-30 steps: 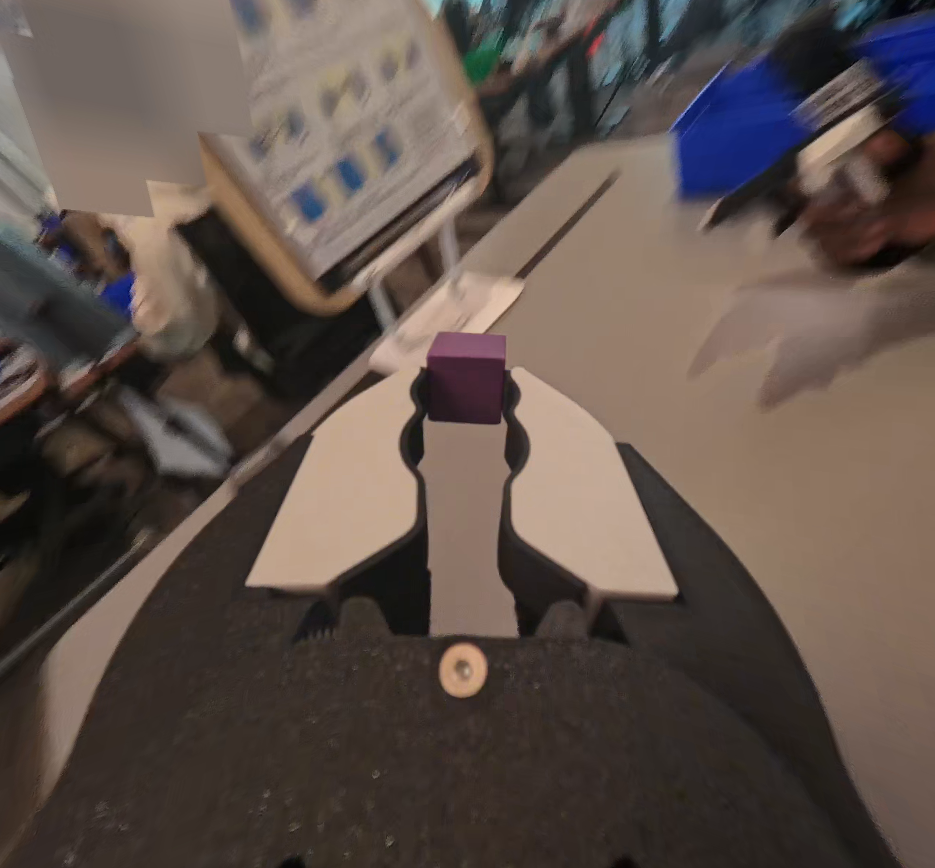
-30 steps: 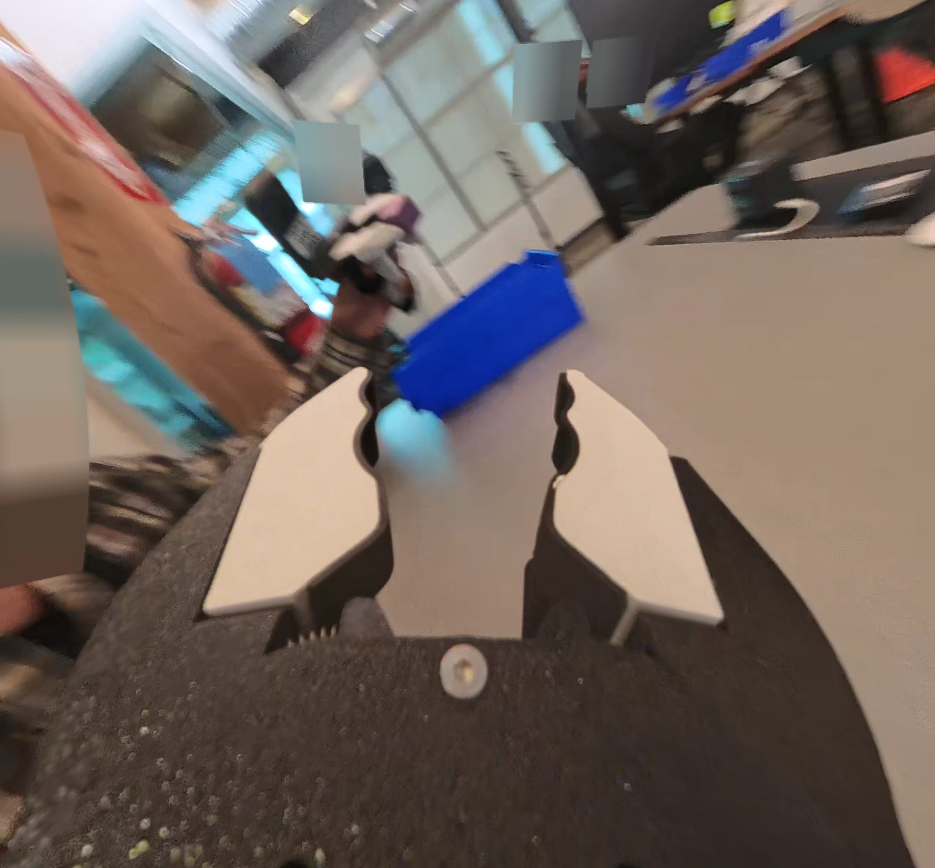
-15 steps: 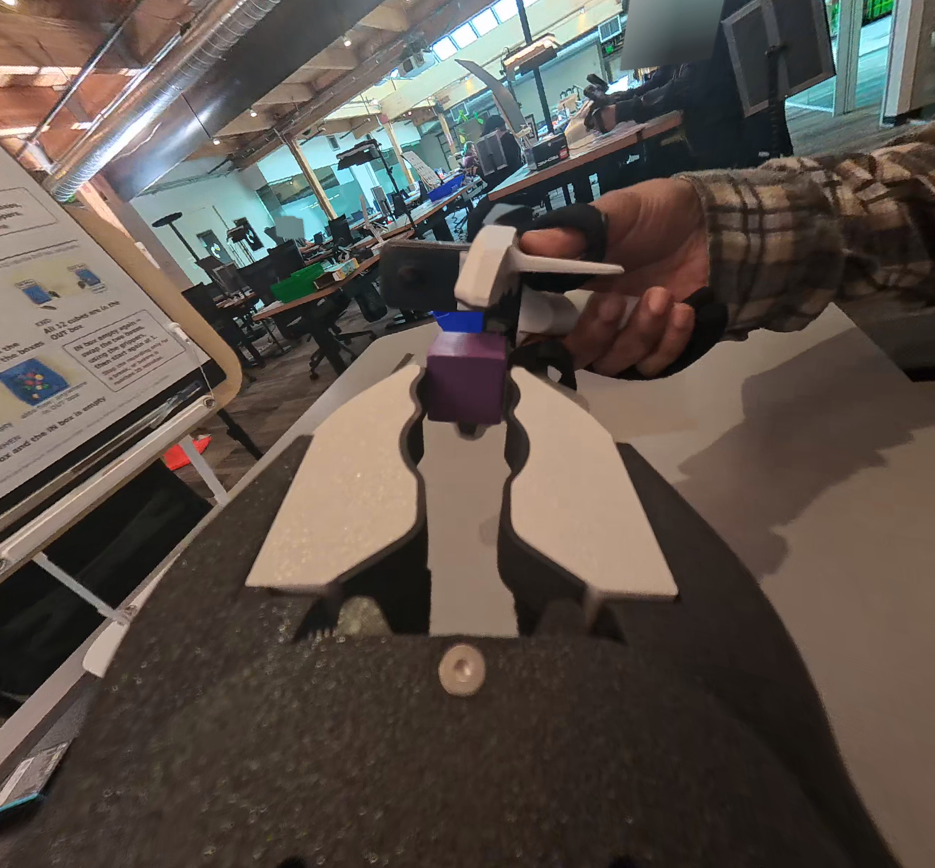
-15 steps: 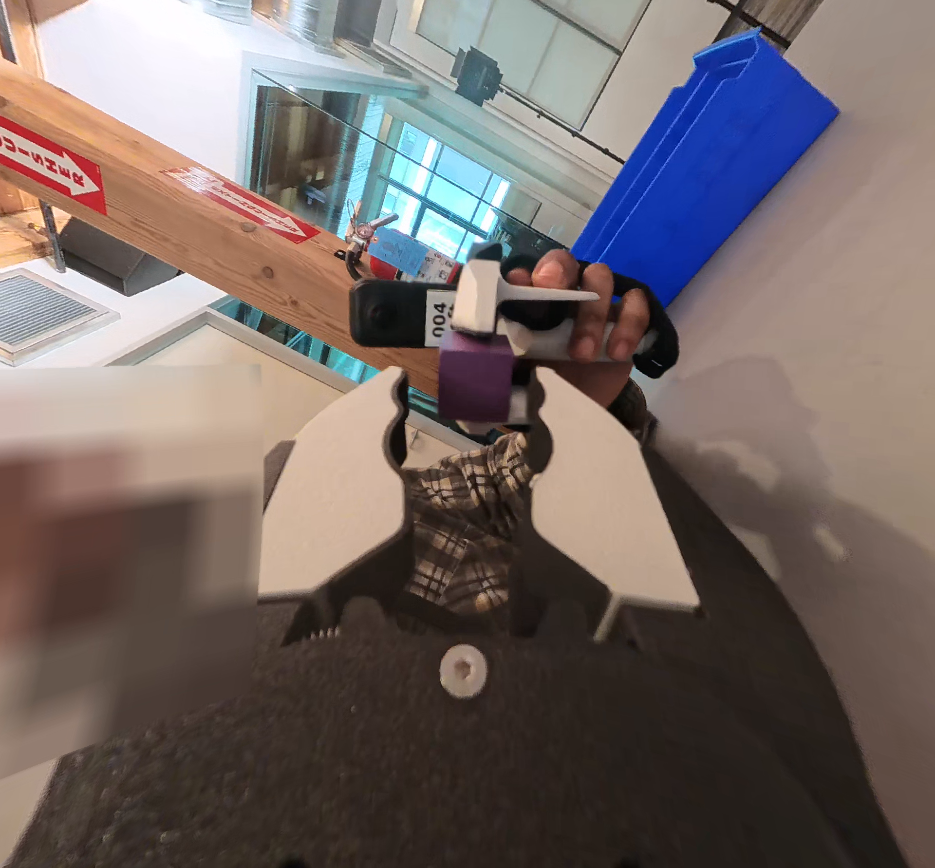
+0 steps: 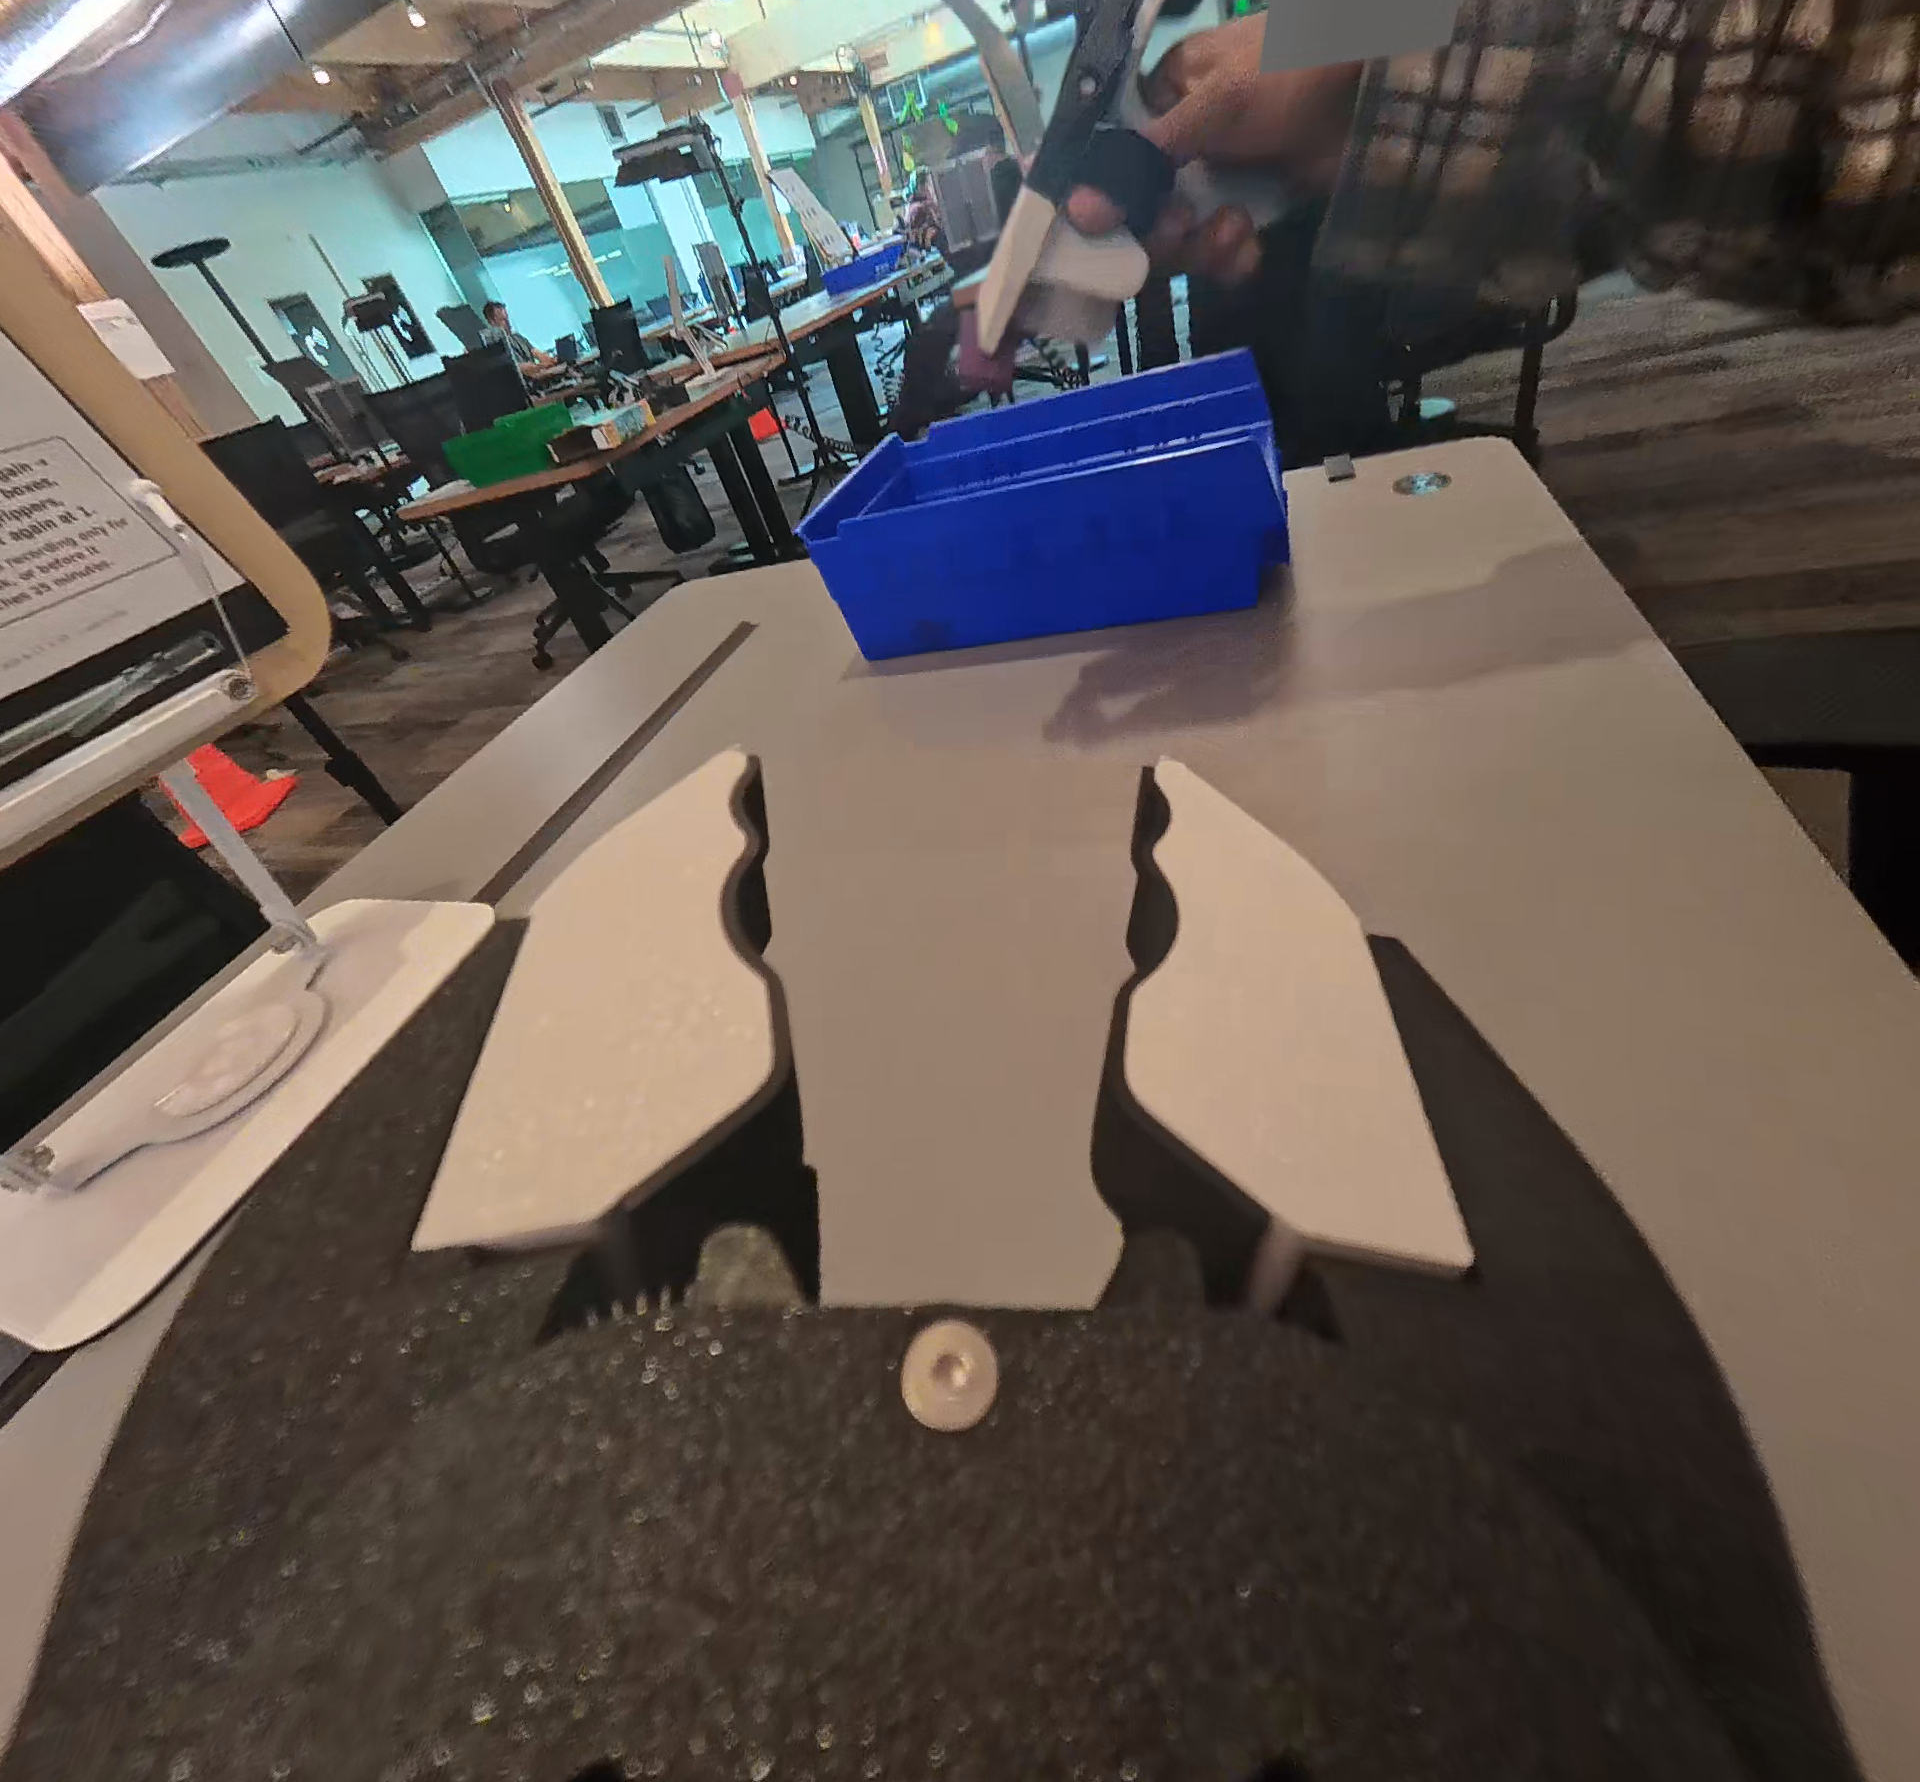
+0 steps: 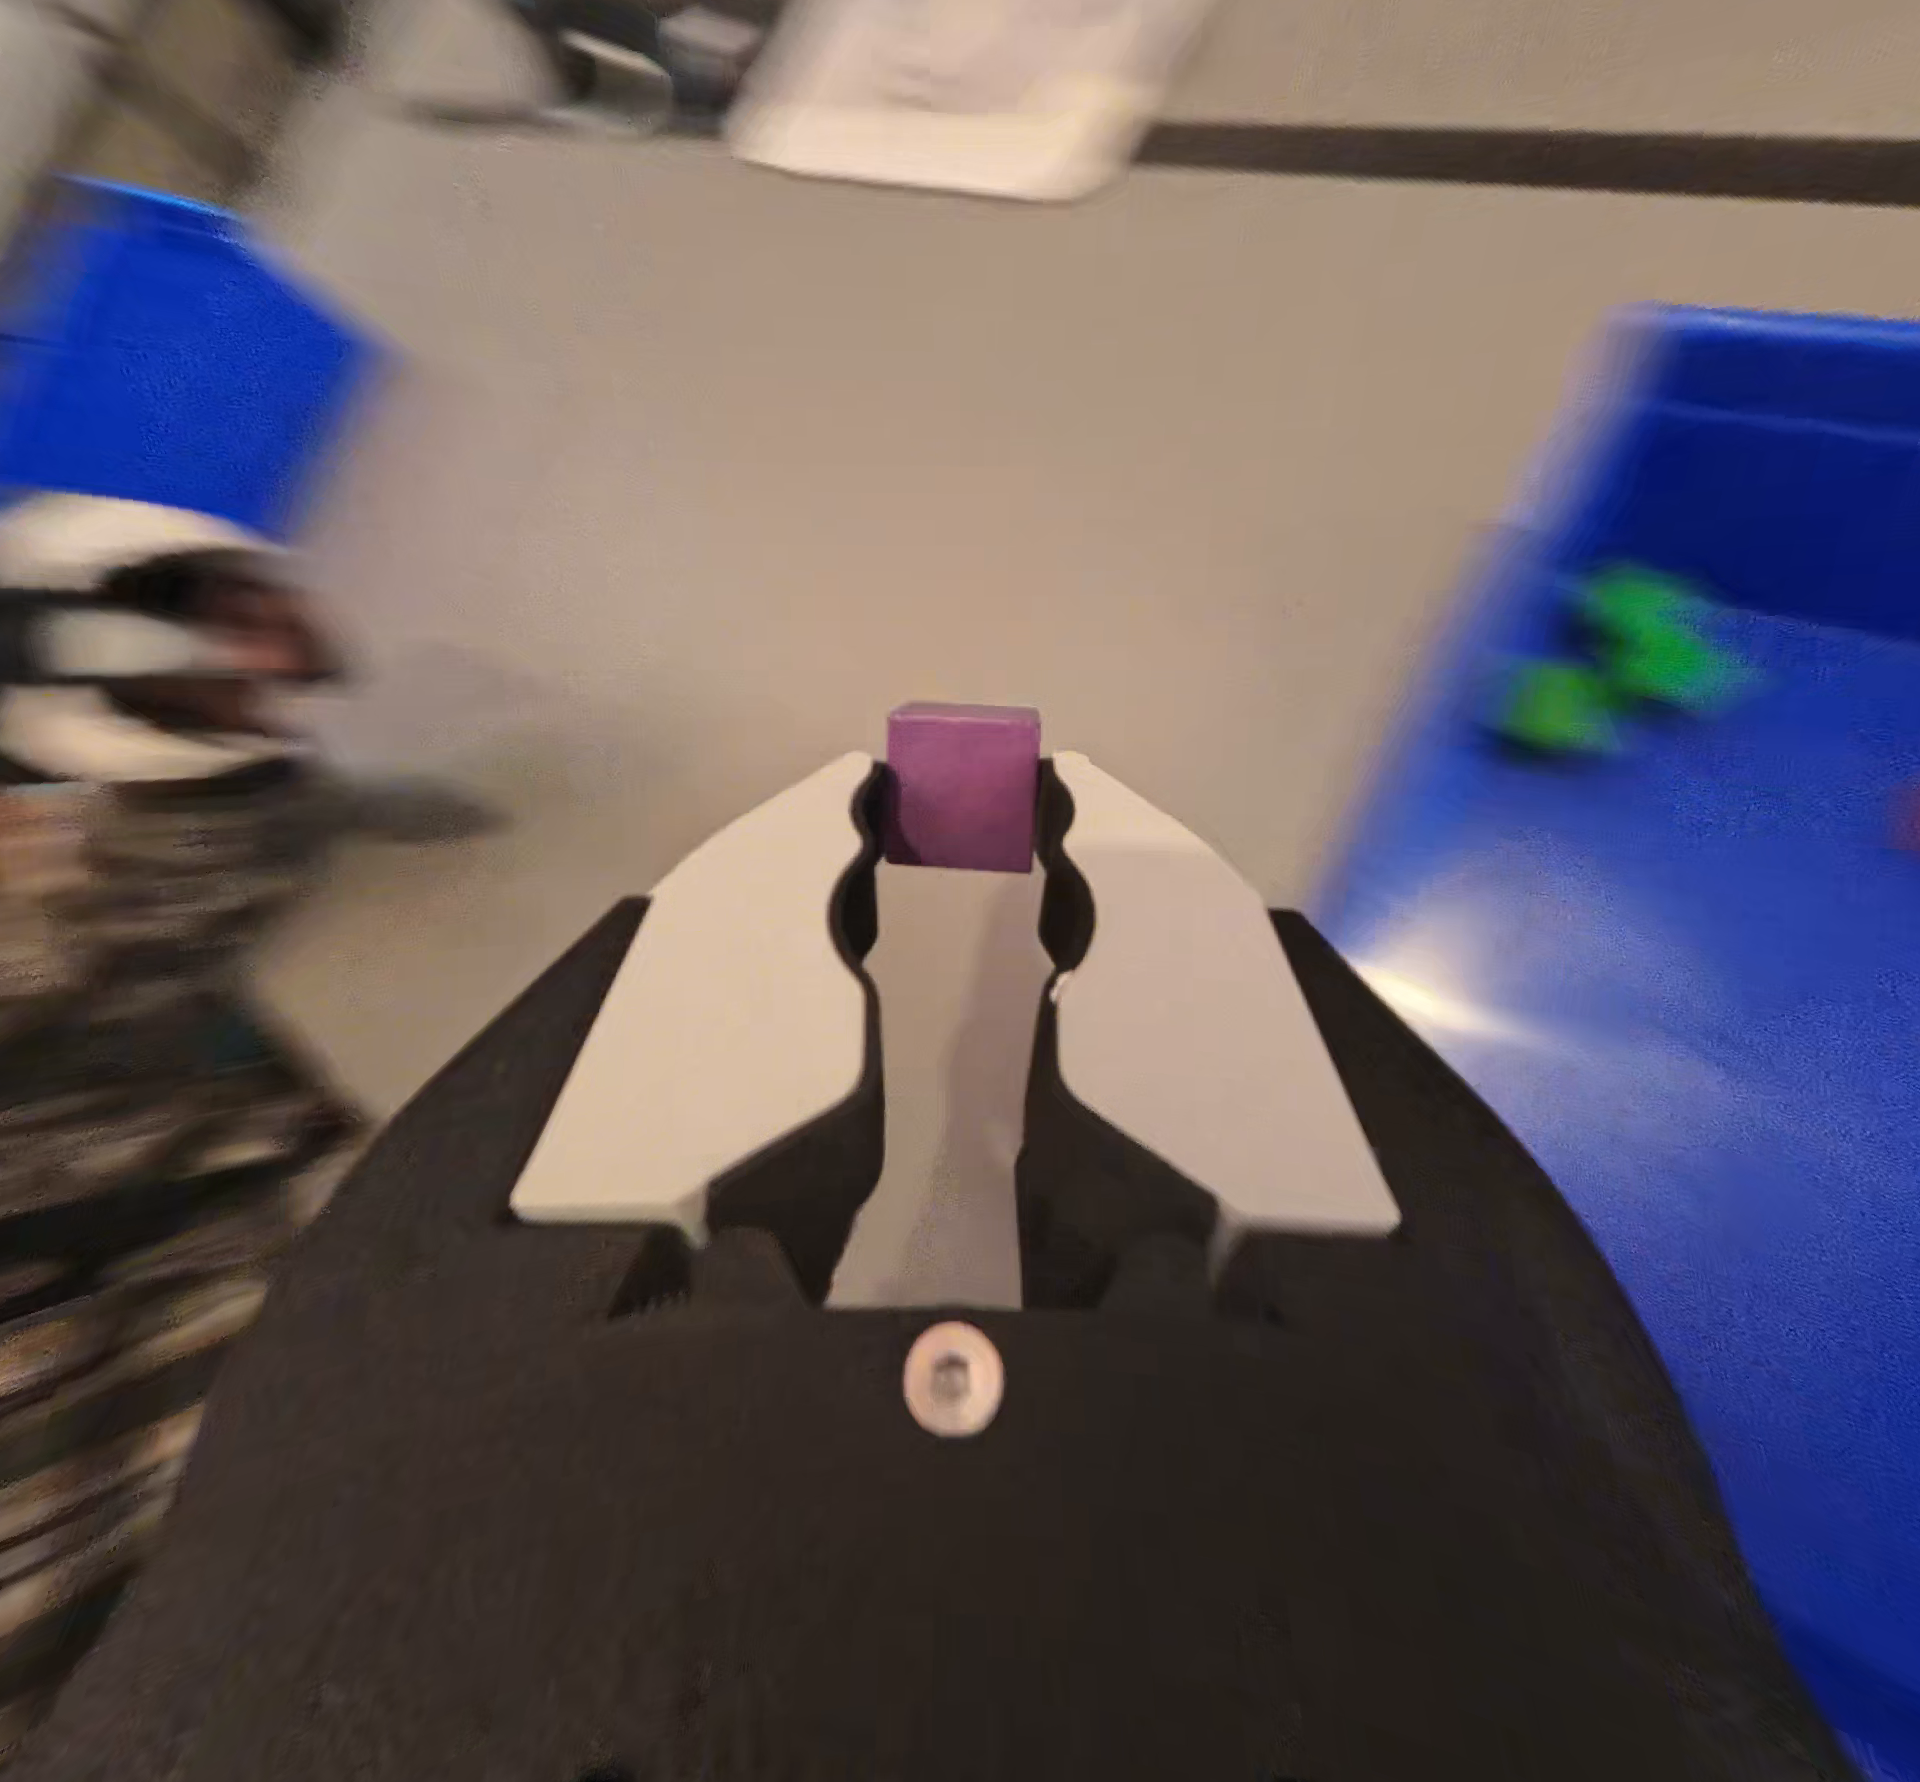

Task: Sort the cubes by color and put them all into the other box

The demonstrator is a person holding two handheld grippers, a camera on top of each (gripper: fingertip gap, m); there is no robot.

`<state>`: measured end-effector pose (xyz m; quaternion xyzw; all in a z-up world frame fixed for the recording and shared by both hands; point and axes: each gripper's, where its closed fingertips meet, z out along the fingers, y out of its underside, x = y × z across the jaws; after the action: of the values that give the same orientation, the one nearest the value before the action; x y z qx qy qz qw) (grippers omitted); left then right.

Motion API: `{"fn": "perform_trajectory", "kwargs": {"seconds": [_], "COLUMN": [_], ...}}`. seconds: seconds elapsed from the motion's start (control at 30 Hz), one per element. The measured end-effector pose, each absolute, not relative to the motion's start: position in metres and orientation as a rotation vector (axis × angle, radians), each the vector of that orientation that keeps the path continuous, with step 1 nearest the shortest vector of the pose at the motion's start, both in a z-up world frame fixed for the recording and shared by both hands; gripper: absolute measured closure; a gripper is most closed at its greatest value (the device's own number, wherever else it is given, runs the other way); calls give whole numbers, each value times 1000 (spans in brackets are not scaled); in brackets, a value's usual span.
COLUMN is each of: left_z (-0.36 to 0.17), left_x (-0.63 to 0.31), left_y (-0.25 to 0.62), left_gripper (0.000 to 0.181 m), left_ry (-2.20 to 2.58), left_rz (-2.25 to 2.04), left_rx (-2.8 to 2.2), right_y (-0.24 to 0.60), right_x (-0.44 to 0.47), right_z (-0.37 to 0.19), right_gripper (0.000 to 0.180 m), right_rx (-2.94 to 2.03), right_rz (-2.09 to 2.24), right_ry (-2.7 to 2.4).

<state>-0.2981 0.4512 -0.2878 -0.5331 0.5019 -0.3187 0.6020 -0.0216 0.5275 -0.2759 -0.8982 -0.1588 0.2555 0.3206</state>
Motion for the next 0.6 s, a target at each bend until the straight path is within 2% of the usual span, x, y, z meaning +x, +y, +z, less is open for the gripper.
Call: {"fn": "perform_trajectory", "kwargs": {"seconds": [0.1,0.2,0.5,0.6], "left_z": [-295,-302,-313,-313], "left_x": [-291,-285,-284,-284], "left_y": [447,443,443,444], "left_gripper": [119,123,135,135], "left_ry": [1202,1254,1291,1288], "left_rz": [-723,-680,-680,-680], "left_rx": [-1241,-1236,-1253,-1256], "right_y": [515,492,466,465], "right_x": [103,159,214,219], "right_z": [-315,-359,-423,-417], "right_gripper": [152,152,152,140], "right_rx": [-2644,-2846,-3085,-3083], "right_rz": [157,27,-218,-253], "right_ry": [-261,-139,14,44]}}
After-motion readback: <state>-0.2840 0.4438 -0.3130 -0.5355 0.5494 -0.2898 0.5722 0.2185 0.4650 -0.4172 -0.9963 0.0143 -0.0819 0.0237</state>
